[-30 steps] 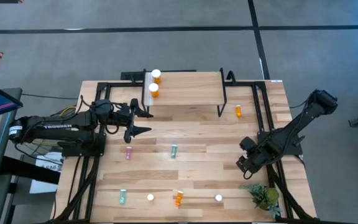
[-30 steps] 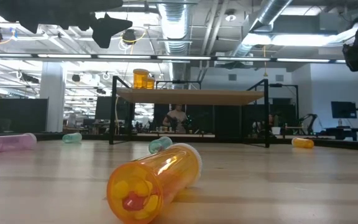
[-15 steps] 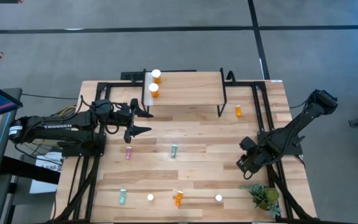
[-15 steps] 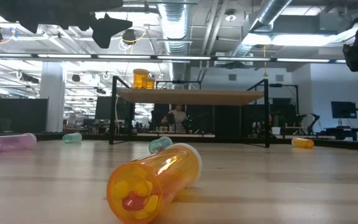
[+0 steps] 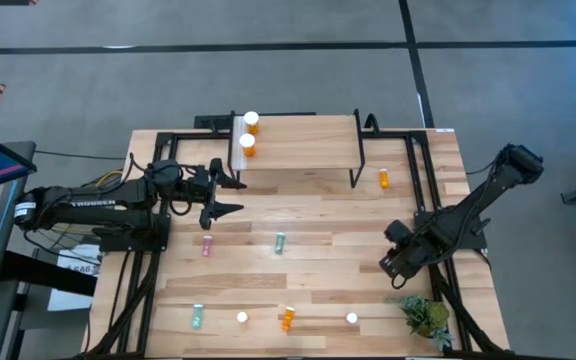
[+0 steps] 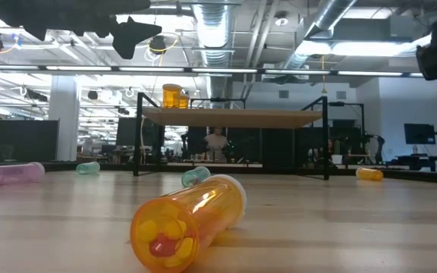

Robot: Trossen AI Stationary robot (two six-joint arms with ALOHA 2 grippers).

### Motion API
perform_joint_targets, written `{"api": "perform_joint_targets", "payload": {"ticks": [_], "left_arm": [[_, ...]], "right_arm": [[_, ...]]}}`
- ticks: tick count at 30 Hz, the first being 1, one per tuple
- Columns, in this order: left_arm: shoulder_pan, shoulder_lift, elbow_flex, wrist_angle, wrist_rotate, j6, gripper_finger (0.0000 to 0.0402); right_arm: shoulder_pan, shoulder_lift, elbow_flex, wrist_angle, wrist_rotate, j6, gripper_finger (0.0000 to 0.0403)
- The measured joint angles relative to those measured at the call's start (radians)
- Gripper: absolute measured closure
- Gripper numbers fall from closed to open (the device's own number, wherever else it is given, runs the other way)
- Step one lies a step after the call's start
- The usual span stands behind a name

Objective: Pick and place medicine bottles onto shelf by color
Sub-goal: Put the top right small pink pill bottle on the shelf

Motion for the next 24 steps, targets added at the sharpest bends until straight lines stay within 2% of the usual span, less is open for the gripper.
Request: {"api": "perform_joint_targets", "payload": {"ticks": [8,17,24], "left_arm": [[0.000,0.000,0.000,0.000,-0.001,0.001,0.0132],[0.000,0.000,0.000,0.000,-0.001,0.001,0.0132],[0.000,0.000,0.000,0.000,-0.001,0.001,0.0132]], "right_arm": [[-0.103,0.000,0.077,0.023,0.002,-0.128,0.0264],[-0.315,0.005,0.137,0.228,0.000,-0.455,0.0260],[-0.457,0.027,0.211,0.311,-0.022,-0.686,0.0259]]}}
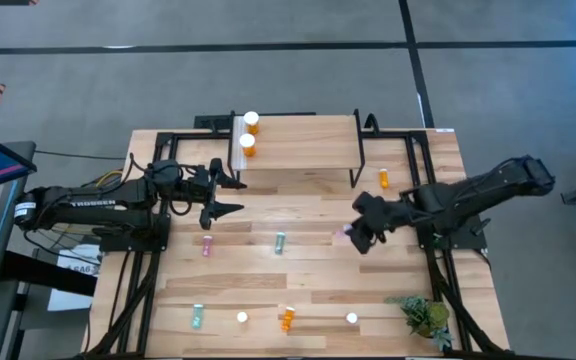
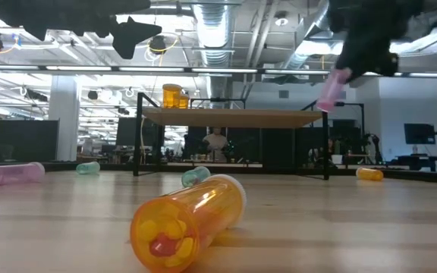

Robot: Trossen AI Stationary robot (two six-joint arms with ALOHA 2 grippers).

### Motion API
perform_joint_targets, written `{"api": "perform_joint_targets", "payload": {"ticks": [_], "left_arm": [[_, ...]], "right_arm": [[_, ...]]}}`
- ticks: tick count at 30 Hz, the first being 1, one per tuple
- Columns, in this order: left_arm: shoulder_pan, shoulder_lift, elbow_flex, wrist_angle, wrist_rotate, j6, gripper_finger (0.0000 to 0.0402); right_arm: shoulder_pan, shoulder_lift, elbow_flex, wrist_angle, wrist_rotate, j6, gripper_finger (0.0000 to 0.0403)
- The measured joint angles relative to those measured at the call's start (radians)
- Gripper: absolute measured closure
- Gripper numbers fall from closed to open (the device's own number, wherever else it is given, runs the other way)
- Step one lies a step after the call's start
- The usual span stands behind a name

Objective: Pick and place medicine bottles onto shelf by color
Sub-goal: Put the top right small pink pill bottle on the shelf

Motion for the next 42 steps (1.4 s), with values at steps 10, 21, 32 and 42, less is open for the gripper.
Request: {"api": "perform_joint_targets", "payload": {"ticks": [10,21,32,42], "left_arm": [[0.000,0.000,0.000,-0.007,0.000,0.002,0.0132],[0.000,0.000,0.000,-0.032,-0.078,-0.018,0.0132],[0.011,0.000,0.000,-0.131,-0.211,0.009,0.0132],[0.016,0.000,0.000,-0.237,-0.318,-0.012,0.0132]], "right_arm": [[-0.201,0.145,0.175,0.005,-0.094,-0.263,0.0258],[-0.419,0.346,0.479,-0.039,-0.211,-0.520,0.0256],[-0.555,0.606,0.840,-0.130,-0.268,-0.692,0.0251],[-0.637,0.804,1.113,-0.254,-0.272,-0.758,0.0250]]}}
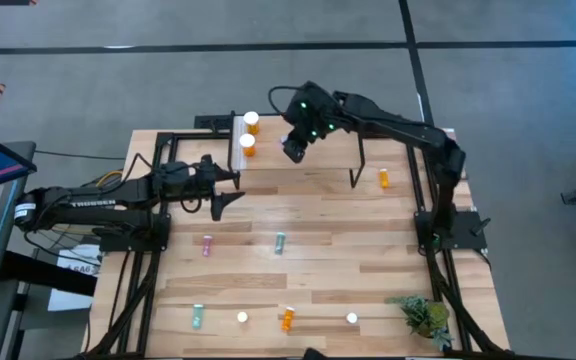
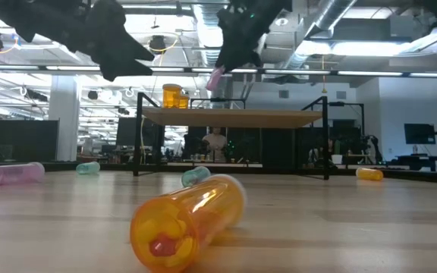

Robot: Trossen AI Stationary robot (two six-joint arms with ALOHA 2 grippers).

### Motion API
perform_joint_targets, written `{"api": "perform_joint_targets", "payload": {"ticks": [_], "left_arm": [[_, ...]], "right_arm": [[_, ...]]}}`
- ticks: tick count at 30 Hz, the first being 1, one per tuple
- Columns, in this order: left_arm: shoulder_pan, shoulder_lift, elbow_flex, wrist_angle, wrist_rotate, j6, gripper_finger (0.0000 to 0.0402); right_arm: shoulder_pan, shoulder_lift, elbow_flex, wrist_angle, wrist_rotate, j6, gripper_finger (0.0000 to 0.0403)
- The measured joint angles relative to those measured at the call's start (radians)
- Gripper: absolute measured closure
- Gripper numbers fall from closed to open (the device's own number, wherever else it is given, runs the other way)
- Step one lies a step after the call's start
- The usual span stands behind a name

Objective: Pick and place medicine bottles onto shelf by color
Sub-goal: Put the top right small pink pill bottle on the shelf

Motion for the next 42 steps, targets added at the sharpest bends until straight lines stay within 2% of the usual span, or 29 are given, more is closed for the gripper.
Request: {"api": "perform_joint_targets", "payload": {"ticks": [8,16,42], "left_arm": [[0.000,0.000,0.000,-0.037,-0.004,-0.029,0.0132],[0.000,0.000,0.000,-0.064,-0.010,-0.062,0.0132],[0.000,0.000,0.000,-0.074,-0.017,-0.076,0.0132]], "right_arm": [[-0.059,0.095,0.112,-0.005,0.000,-0.001,0.0250],[-0.103,0.159,0.166,0.000,0.000,0.001,0.0246],[-0.094,0.188,0.164,-0.049,-0.001,0.003,0.0246]]}}
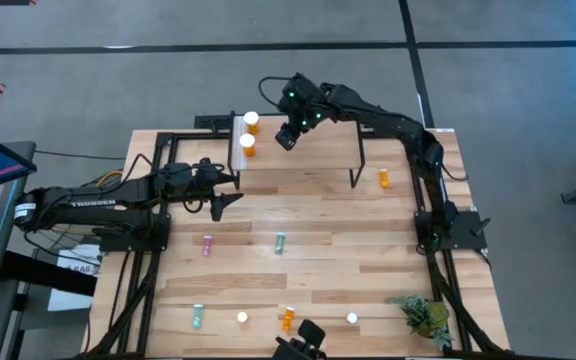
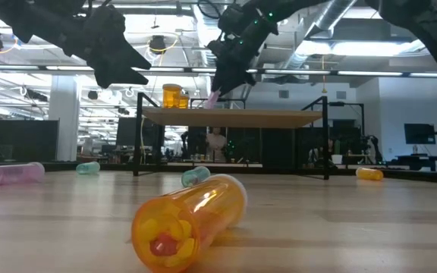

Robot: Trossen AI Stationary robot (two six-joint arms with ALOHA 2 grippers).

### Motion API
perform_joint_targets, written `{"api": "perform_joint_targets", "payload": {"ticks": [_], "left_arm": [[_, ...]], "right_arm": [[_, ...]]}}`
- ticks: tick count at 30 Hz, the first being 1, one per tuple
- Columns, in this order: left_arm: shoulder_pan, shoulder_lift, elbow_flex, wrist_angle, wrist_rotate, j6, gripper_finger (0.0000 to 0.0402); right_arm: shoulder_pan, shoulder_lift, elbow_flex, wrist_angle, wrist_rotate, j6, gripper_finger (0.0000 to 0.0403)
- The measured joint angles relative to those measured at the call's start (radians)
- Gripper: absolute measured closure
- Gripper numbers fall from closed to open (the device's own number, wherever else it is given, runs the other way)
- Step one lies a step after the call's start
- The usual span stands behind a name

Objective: Pick and place medicine bottles onto shelf by color
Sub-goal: Put the top right small pink pill bottle on the shelf

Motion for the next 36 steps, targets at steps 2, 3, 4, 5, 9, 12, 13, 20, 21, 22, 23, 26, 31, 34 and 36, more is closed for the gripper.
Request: {"api": "perform_joint_targets", "payload": {"ticks": [2,3,4,5,9,12,13,20,21,22,23,26,31,34,36], "left_arm": [[0.000,0.000,0.000,0.000,0.000,0.000,0.0132],[0.000,0.000,0.000,0.000,0.000,0.000,0.0132],[0.000,0.000,0.000,0.000,0.000,0.000,0.0132],[0.000,0.000,0.000,0.000,-0.001,0.000,0.0132],[0.000,0.000,0.000,0.001,-0.001,0.000,0.0132],[0.000,0.000,0.000,0.002,-0.002,0.000,0.0132],[0.000,0.000,0.000,0.002,-0.002,0.000,0.0132],[0.000,0.000,0.000,0.002,-0.004,0.001,0.0132],[0.000,0.000,0.000,0.003,-0.004,0.001,0.0132],[0.000,0.000,0.000,0.003,-0.004,0.001,0.0132],[0.000,0.000,0.000,0.003,-0.004,0.001,0.0132],[0.000,0.000,0.000,0.003,-0.004,0.001,0.0132],[0.000,0.000,0.000,0.003,-0.004,0.001,0.0132],[0.000,0.000,0.000,0.003,-0.004,0.001,0.0132],[0.000,0.000,0.000,0.003,-0.004,0.001,0.0132]], "right_arm": [[0.000,0.001,0.001,0.014,0.002,0.001,0.0246],[-0.002,0.002,0.001,0.008,0.002,0.002,0.0246],[-0.003,0.002,0.001,0.012,0.005,0.002,0.0246],[-0.003,0.003,0.001,0.017,0.005,0.002,0.0246],[-0.005,0.003,0.001,0.019,0.004,0.005,0.0246],[-0.007,0.003,0.001,0.019,0.005,0.005,0.0246],[-0.008,0.003,0.001,0.020,0.005,0.005,0.0246],[-0.006,0.003,0.001,0.023,0.005,0.006,0.0245],[-0.007,0.003,0.001,0.025,0.005,0.006,0.0245],[-0.007,0.003,0.001,0.029,0.005,0.006,0.0245],[-0.007,0.003,0.001,0.032,0.005,0.008,0.0245],[-0.007,0.003,0.001,0.035,0.005,0.008,0.0245],[-0.007,0.003,0.001,0.037,0.005,0.017,0.0237],[-0.007,0.003,0.001,0.038,0.005,0.024,0.0221],[-0.007,0.003,0.001,0.038,0.005,0.024,0.0209]]}}
